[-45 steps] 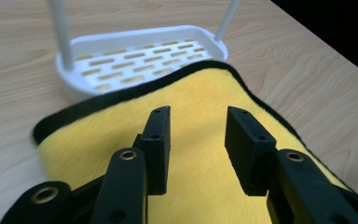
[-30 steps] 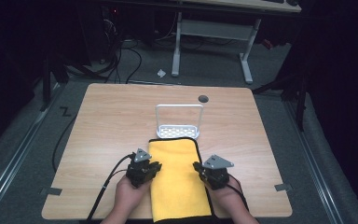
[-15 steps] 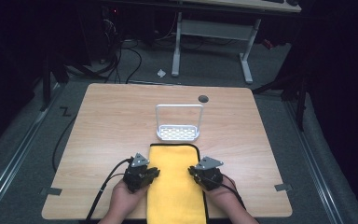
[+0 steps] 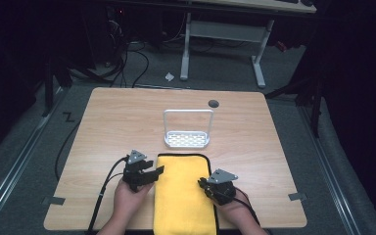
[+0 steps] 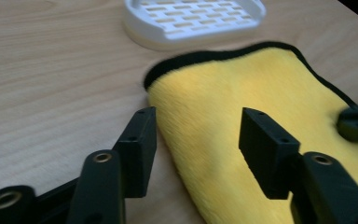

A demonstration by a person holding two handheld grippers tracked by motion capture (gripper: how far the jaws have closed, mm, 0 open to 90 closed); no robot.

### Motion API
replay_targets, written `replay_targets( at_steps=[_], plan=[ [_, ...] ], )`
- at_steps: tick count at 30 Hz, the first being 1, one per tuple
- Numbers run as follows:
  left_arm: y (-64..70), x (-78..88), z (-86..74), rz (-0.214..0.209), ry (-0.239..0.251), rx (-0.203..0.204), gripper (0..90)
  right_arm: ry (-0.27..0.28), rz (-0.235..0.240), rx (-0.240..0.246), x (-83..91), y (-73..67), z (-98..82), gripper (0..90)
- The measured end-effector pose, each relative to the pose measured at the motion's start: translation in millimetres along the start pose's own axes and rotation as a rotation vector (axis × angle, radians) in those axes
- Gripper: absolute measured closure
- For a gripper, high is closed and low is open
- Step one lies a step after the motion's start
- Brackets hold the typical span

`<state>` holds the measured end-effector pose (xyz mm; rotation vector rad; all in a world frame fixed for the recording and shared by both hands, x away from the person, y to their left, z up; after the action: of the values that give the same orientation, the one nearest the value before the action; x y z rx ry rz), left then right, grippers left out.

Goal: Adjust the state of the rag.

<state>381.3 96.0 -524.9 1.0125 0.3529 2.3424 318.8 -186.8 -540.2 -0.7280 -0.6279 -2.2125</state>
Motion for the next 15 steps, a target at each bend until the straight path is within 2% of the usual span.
replay_targets(
  at_steps=[1, 2, 4, 7, 8, 10, 11, 13, 15],
  plan=[
    [-2.6, -4.3, 2.5, -0.008, -0.009, 0.027, 39.5, 0.001, -0.004, 0.001, 0.9, -1.1, -0.8, 82.7],
    [-4.0, -8.9, 5.0, -0.010, -0.020, 0.042, 39.5, 0.001, -0.004, 0.001, 0.9, -1.1, -0.8, 82.7],
    [-5.6, -18.4, 9.3, -0.022, -0.038, 0.056, 38.5, 0.002, -0.004, 0.005, 2.1, -1.8, -1.7, 82.3],
    [-5.2, -32.2, 12.5, -0.013, -0.073, 0.042, 39.8, 0.003, 0.003, 0.010, 3.0, -1.1, -2.5, 81.9],
    [-5.5, -34.0, 13.5, -0.008, -0.067, 0.036, 42.9, 0.002, 0.007, 0.010, 2.8, -0.7, -2.5, 81.6],
    [-7.7, -36.2, 16.2, -0.014, -0.072, 0.060, 52.1, 0.003, 0.015, 0.009, 2.5, 0.7, -2.3, 81.3],
    [-8.1, -37.0, 16.5, -0.015, -0.077, 0.054, 63.4, 0.002, 0.016, 0.011, 2.4, 0.9, -2.1, 81.2],
    [-6.8, -38.0, 13.5, -0.011, -0.065, 0.014, 71.3, 0.000, 0.010, 0.012, 2.3, 0.4, -1.7, 80.5],
    [-8.0, -37.8, 8.5, -0.030, -0.043, 0.007, 76.1, 0.000, 0.014, -0.007, 3.1, 0.9, -0.9, 77.1]
  ],
)
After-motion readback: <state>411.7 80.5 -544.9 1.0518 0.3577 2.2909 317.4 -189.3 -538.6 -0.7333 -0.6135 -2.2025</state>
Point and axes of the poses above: each handheld gripper's, and its own axes: x roughly backward along the jaws, z roughly out of its top, y roughly to its right, the point moved 1 cm from there along -x, roughly forward along the jaws, and after that the axes turned 12 degrees about x, right-handed, at the moved point
